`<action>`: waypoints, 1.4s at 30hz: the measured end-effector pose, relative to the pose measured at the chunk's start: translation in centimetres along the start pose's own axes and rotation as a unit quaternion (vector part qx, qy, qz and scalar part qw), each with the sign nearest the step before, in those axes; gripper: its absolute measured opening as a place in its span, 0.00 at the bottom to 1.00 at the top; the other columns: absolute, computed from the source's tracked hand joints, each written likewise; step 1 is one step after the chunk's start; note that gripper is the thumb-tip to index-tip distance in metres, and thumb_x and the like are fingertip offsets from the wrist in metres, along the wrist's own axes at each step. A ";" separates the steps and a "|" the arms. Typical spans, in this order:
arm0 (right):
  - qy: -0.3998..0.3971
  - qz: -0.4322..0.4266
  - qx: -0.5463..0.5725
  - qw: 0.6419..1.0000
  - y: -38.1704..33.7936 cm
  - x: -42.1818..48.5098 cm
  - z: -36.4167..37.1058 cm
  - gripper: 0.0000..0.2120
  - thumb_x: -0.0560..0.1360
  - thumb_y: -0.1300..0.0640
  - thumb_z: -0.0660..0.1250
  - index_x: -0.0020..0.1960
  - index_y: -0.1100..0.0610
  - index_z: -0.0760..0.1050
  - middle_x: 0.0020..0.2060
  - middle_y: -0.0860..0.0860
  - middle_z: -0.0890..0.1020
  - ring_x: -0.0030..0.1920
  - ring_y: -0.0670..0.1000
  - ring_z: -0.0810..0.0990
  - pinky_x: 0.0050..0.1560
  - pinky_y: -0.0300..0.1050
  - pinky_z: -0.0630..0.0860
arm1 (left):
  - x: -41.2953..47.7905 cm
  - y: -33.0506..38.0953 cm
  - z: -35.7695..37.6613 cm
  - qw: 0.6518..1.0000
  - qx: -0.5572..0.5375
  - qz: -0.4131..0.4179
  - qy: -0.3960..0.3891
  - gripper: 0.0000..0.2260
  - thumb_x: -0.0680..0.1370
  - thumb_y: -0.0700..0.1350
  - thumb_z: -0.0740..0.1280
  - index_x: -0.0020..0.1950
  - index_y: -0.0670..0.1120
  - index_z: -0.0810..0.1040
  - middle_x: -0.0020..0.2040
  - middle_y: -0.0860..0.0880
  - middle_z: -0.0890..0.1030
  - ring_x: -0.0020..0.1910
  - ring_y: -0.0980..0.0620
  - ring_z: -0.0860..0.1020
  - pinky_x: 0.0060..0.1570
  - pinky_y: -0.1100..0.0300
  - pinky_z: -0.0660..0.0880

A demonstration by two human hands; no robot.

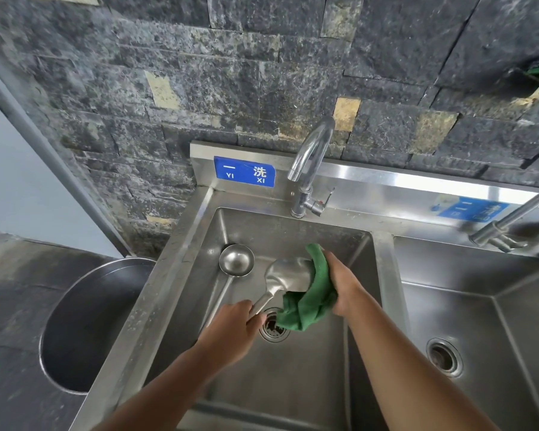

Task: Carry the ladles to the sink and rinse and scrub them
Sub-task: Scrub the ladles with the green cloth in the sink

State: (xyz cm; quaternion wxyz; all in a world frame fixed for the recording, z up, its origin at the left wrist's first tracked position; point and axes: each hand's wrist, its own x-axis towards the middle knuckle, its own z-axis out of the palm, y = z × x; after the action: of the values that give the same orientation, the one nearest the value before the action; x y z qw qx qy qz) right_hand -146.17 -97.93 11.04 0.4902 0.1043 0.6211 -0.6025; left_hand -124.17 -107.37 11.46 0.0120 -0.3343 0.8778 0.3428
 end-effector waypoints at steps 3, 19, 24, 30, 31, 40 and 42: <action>-0.011 0.001 0.125 0.992 0.7 0.0 0.4 0.19 0.71 0.41 0.72 0.40 0.58 0.84 0.45 0.55 0.84 0.52 0.58 0.81 0.66 0.58 0.75 | 0.4 0.2 0.6 0.998 -0.030 -0.024 -0.041 0.18 0.81 0.54 0.61 0.33 0.48 0.65 0.29 0.52 0.70 0.27 0.52 0.67 0.29 0.56 0.62; 0.049 -0.132 0.110 0.984 7.1 -1.7 2.6 0.19 0.72 0.48 0.75 0.52 0.63 0.81 0.45 0.62 0.87 0.45 0.64 0.86 0.49 0.63 0.82 | 1.8 1.9 0.2 0.828 -0.502 -0.167 -0.183 0.17 0.83 0.51 0.56 0.46 0.38 0.72 0.29 0.39 0.78 0.16 0.50 0.67 0.18 0.67 0.62; -0.067 -0.058 0.050 0.995 8.7 -1.3 3.0 0.24 0.73 0.44 0.73 0.45 0.67 0.75 0.34 0.62 0.81 0.35 0.63 0.80 0.43 0.58 0.80 | 3.0 1.6 0.7 0.810 -0.529 -0.165 -0.189 0.21 0.83 0.56 0.54 0.45 0.39 0.73 0.29 0.38 0.80 0.14 0.51 0.66 0.17 0.67 0.61; -0.134 0.004 0.069 0.989 9.2 0.2 3.9 0.15 0.69 0.52 0.76 0.42 0.61 0.74 0.23 0.55 0.70 0.18 0.52 0.68 0.22 0.40 0.70 | 4.4 0.8 1.5 0.805 -0.492 -0.206 -0.259 0.26 0.83 0.58 0.54 0.47 0.36 0.75 0.35 0.35 0.83 0.17 0.49 0.72 0.19 0.65 0.67; -0.105 0.013 0.072 0.992 9.5 0.9 4.2 0.14 0.69 0.55 0.77 0.42 0.61 0.74 0.23 0.56 0.71 0.19 0.53 0.69 0.22 0.40 0.70 | 4.6 0.4 1.6 0.804 -0.483 -0.221 -0.268 0.27 0.83 0.60 0.54 0.47 0.36 0.76 0.36 0.35 0.83 0.19 0.48 0.73 0.20 0.64 0.69; 0.048 0.028 0.103 0.993 7.7 8.1 3.8 0.06 0.73 0.64 0.72 0.38 0.64 0.79 0.30 0.58 0.84 0.30 0.57 0.85 0.31 0.54 0.82 | 0.8 -2.8 4.5 0.826 -0.467 -0.193 -0.250 0.11 0.84 0.45 0.58 0.60 0.38 0.65 0.39 0.40 0.80 0.25 0.49 0.78 0.24 0.60 0.76; 0.013 0.069 0.108 0.992 8.3 8.5 4.1 0.07 0.74 0.61 0.72 0.44 0.67 0.79 0.35 0.62 0.85 0.33 0.60 0.86 0.31 0.57 0.82 | 0.8 -3.5 4.7 0.843 -0.452 -0.190 -0.220 0.10 0.84 0.43 0.59 0.61 0.38 0.66 0.39 0.41 0.79 0.25 0.49 0.76 0.23 0.59 0.75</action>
State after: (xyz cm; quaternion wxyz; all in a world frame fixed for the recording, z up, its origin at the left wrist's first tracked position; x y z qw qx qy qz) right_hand -142.44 -103.27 0.25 0.5085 0.2072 0.5504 -0.6290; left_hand -123.66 -106.87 5.54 0.1175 -0.3783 0.5189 0.7575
